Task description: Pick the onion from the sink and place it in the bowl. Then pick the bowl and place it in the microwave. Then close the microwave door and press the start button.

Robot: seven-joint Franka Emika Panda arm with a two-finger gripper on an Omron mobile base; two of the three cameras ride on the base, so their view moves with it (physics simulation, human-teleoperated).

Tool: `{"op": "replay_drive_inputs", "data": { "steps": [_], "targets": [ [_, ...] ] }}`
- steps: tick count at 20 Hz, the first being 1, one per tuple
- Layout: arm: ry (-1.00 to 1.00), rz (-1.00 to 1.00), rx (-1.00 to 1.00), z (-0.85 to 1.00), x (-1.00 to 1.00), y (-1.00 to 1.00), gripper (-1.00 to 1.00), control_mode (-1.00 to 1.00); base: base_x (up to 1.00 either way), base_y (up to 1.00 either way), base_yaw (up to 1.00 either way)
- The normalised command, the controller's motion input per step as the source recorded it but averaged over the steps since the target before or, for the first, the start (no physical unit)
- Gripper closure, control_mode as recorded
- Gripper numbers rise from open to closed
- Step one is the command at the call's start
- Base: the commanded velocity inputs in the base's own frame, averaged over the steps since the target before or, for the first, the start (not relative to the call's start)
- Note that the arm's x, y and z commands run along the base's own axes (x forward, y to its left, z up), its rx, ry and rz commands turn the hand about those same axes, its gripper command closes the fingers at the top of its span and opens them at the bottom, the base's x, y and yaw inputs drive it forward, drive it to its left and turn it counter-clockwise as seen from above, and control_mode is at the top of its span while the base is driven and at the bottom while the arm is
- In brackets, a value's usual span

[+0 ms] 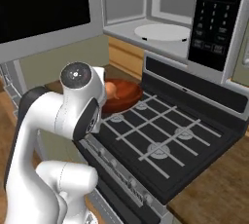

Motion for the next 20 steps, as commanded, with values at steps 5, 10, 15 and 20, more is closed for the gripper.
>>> {"op": "replay_drive_inputs", "data": {
  "steps": [5,10,15,20],
  "targets": [
    [0.00,0.00,0.00,0.00,0.00,0.00,1.00,1.00,0.38,-0.13,0.17],
    [0.00,0.00,0.00,0.00,0.00,0.00,1.00,1.00,0.06,-0.11,0.28],
    [-0.03,0.03,0.00,0.22,-0.14,0.00,1.00,-1.00,0.00,0.00,0.07],
    [-0.17,-0.09,0.00,0.46,-0.19,0.16,1.00,-1.00,0.00,0.00,0.00]
  ]
}}
